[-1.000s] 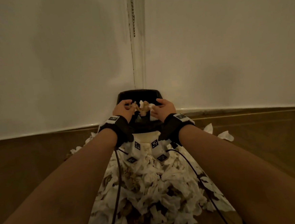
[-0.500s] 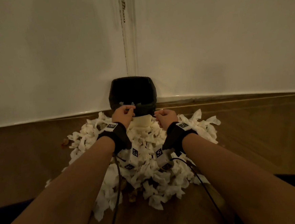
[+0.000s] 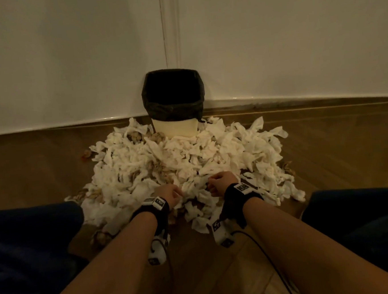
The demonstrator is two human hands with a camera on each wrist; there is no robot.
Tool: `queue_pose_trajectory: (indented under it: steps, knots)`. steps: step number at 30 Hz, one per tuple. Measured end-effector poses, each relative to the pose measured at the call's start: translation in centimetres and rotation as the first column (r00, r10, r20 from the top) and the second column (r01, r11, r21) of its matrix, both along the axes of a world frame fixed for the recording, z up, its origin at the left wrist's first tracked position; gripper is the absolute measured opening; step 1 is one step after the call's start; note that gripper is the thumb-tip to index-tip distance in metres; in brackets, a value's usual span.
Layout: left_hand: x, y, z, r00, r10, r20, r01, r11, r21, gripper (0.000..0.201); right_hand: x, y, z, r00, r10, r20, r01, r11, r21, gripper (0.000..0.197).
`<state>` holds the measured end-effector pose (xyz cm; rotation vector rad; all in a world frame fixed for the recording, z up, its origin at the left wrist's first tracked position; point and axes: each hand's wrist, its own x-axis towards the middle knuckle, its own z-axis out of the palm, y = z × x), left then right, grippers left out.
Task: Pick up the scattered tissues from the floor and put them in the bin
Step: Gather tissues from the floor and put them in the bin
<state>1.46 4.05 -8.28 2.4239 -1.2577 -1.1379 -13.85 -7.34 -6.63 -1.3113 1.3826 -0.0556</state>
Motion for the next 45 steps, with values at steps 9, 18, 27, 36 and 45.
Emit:
queue_pose_trajectory:
  steps: [9,18,27,36,45]
  knots:
    - [-0.5,2.1,-3.3,0.871,-0.429,0.24,0.401,0.902,0.157,0.038,-1.1,1.7,-1.3,1.0,-0.012,0.008,0.012,1.0,0.028,0.017]
    - [-0.8,1.4,-3.7,0.718,-0.6,0.352,0.533,0.8,0.276,0.059,-1.5,2.8,-3.0,0.962,0.268,-0.06,-0.27,0.962,-0.036,0.022]
    - [-1.2,1.1,-4.2,0.743,-0.574,0.344,0.498,0.818,0.289,0.055,1.0,4.1,-2.9,0.697,0.671,-0.251,-0.716,0.667,-0.205,0.026]
    - [-0.9,1.4,-6.4,0.807,-0.514,0.293,0.483,0.858,0.176,0.045,0.1,4.7,-3.4,0.383,0.771,-0.508,-0.922,0.29,-0.255,0.035]
    - [-0.4,0.8,-7.3,0.869,-0.437,0.23,0.395,0.895,0.208,0.034,-0.5,5.8,-4.9,0.04,0.701,-0.712,-0.964,-0.161,-0.212,0.069]
